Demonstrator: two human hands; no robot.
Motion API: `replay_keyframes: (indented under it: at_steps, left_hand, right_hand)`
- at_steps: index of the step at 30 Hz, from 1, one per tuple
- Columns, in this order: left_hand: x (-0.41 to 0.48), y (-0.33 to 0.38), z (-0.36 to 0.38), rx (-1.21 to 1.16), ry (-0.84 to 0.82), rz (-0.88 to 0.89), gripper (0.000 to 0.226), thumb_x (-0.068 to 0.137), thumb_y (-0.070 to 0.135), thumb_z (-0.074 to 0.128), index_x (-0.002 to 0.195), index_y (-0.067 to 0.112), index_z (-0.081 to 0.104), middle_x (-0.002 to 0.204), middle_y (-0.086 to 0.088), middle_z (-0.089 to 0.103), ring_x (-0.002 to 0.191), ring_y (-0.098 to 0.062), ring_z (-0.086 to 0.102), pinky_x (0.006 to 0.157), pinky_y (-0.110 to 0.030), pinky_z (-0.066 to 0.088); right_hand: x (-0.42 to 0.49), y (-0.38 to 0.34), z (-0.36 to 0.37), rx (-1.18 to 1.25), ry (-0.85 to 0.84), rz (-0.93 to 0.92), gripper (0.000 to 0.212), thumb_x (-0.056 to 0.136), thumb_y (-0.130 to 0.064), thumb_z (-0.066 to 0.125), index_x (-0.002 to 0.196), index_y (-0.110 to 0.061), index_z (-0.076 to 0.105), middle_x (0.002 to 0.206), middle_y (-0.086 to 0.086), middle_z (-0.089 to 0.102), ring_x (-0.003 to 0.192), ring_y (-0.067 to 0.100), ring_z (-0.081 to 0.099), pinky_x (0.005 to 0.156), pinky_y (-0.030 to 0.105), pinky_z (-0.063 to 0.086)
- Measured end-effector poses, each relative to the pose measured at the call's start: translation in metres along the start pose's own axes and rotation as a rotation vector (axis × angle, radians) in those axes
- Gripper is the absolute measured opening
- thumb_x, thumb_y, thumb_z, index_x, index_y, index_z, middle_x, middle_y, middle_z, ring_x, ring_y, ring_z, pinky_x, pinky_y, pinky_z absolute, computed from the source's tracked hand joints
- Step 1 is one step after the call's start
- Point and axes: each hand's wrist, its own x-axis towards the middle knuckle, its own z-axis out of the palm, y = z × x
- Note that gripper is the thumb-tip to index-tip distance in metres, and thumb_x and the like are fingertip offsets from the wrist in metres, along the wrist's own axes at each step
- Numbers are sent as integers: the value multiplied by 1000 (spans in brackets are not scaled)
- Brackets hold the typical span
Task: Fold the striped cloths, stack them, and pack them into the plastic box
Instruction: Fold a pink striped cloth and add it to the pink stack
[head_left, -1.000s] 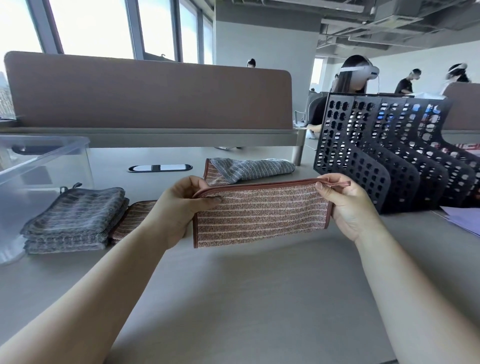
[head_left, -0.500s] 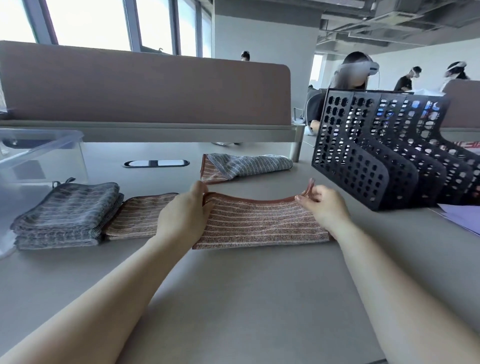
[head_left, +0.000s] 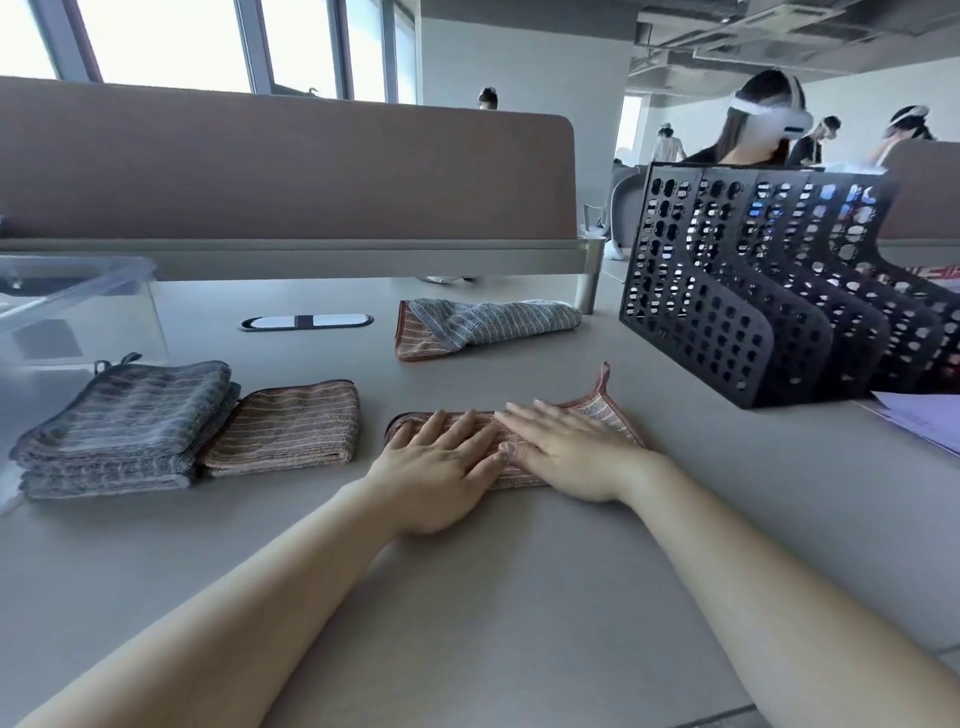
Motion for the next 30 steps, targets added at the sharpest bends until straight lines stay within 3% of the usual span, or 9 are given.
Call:
replay_keyframes:
  at_steps: [6,8,11,14,20,23,26,28,30]
  left_hand:
    - [-3,-1,2,12,12,-36,59,93,63,10,147,46,-3,159,11,-10,147,-15,-12,119,-38,-5]
    - [-4,-2,2,20,26,-37,59,93,64,11,148,46,-3,159,11,-10,147,-16,-12,119,-37,-6]
    - [-4,-2,2,26,67,-10,56,94,62,12,147,49,2,159,13,-9,147,-19,-12,119,-42,-6]
    - [-1,-3,3,15,28,-16,52,92,64,10,144,56,2,158,18,-9,147,-21,-13,117,-51,-8]
    - [-2,-6,-4,-28,45,-71,54,95,60,19,147,49,10,160,12,-6,147,-21,-10,118,-49,-7]
    - [-6,-11,-10,-79,84,-118,57,96,52,30,149,39,12,161,4,-1,148,-24,1,120,-44,5]
    - [-9,-16,-20,-85,235,-198,59,97,43,39,149,25,18,159,-4,15,143,-32,19,114,-44,21]
    - [-10,-20,-26,-78,326,-215,59,96,42,43,146,21,21,154,-2,26,140,-31,23,111,-43,24]
    - [-8,-25,-31,-123,365,-189,66,94,45,47,148,21,18,153,-1,30,140,-30,21,111,-44,23]
  right_hand:
    - [0,29,2,15,9,150,62,93,-65,15,150,-42,4,158,-21,-4,146,5,-7,119,37,-4]
    - [2,38,5,91,111,211,62,95,-61,23,150,-36,12,160,-15,1,147,10,-3,119,41,2]
    - [-1,47,1,276,381,425,58,92,-49,46,143,-22,36,152,5,35,139,26,31,111,39,29]
    - [-6,48,-3,248,358,551,53,87,-48,55,131,-21,46,134,8,54,123,30,48,100,37,41]
    - [2,31,-5,494,489,501,52,84,-15,64,133,-17,46,124,9,59,110,28,56,87,32,46]
    - [4,23,-9,664,574,459,53,80,-3,67,129,-10,51,119,10,60,98,25,58,82,32,48]
    - [-1,17,-17,733,734,320,44,79,-2,69,120,-16,59,110,3,65,87,15,58,64,13,42]
    - [-6,15,-24,763,812,143,42,80,-3,70,116,-24,62,109,-4,65,93,9,60,72,8,42]
    - [-11,11,-32,805,824,-8,40,79,-1,71,106,-30,63,111,-13,61,101,0,59,86,11,45]
